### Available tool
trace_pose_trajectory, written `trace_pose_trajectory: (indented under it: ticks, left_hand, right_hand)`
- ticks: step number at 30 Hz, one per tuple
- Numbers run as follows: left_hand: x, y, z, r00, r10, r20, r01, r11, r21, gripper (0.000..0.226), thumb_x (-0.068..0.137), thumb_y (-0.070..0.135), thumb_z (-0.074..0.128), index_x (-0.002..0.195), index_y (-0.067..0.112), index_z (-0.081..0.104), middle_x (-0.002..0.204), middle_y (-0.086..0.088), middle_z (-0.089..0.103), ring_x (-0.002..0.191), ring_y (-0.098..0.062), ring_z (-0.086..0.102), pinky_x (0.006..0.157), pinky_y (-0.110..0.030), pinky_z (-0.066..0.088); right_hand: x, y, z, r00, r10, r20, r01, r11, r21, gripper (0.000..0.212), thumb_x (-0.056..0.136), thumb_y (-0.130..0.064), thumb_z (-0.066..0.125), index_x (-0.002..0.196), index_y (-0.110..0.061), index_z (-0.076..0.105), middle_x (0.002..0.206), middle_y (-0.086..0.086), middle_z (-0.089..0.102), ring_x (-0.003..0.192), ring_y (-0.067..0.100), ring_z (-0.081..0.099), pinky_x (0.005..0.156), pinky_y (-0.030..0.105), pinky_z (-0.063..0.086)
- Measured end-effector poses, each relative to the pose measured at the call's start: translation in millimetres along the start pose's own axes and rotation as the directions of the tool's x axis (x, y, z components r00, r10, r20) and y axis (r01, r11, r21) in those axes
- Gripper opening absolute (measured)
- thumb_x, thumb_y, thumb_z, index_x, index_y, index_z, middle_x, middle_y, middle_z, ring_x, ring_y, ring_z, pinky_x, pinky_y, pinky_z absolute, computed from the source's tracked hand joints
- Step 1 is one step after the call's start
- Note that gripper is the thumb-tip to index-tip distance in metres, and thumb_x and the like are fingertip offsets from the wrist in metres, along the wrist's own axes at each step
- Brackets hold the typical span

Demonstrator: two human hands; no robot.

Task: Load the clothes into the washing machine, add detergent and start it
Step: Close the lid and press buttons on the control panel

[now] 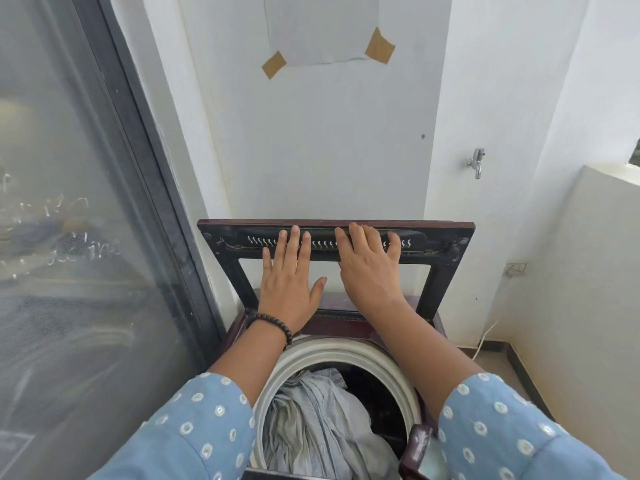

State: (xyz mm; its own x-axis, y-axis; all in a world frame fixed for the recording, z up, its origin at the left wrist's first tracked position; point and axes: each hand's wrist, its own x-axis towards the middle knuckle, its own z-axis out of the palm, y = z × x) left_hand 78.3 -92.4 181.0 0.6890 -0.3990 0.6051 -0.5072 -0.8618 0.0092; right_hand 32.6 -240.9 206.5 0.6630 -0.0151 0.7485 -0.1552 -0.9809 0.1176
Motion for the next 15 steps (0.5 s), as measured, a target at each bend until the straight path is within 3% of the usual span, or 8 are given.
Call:
trace_pose_trajectory:
  ticks: [6,11,15]
  left_hand:
    - [-24.2,4.6,-8.3,1.000,0.001,0.012,-0.001,1.000,0.030,0.082,0.092,0.042,0.057,0.154,0.007,0.017,0.162,-0.015,0.012,0.150,-0.032,0.010,0.119,-0.056,0.017]
    - [-39.0,8.0,-12.8,1.000,-0.002,0.009,0.001,0.998,0.056,0.084,0.091,0.046,0.058,0.153,0.006,0.017,0.161,-0.018,0.017,0.149,-0.035,0.016,0.116,-0.059,0.022]
    - [-53.4,12.4,-16.4,1.000,-0.011,0.020,0.009,0.997,0.076,0.089,0.088,0.048,0.060,0.151,0.007,0.012,0.160,-0.020,0.018,0.148,-0.037,0.018,0.115,-0.058,0.026]
  right_hand:
    - [-5.4,1.9,-17.1,0.997,-0.058,-0.058,0.060,0.997,0.039,0.042,0.065,-0.002,0.072,0.104,-0.014,0.061,0.100,0.005,0.057,0.094,0.029,0.057,0.095,0.058,0.041]
    - [-6.7,4.9,-30.2,0.995,-0.091,-0.051,0.093,0.995,0.041,0.048,0.066,-0.004,0.073,0.111,-0.014,0.061,0.096,0.003,0.058,0.090,0.026,0.058,0.095,0.055,0.043]
    - [-13.7,5.5,-36.7,0.989,-0.146,-0.008,0.146,0.989,0.029,0.043,0.062,-0.008,0.077,0.103,-0.014,0.065,0.100,0.005,0.058,0.094,0.025,0.059,0.096,0.055,0.043]
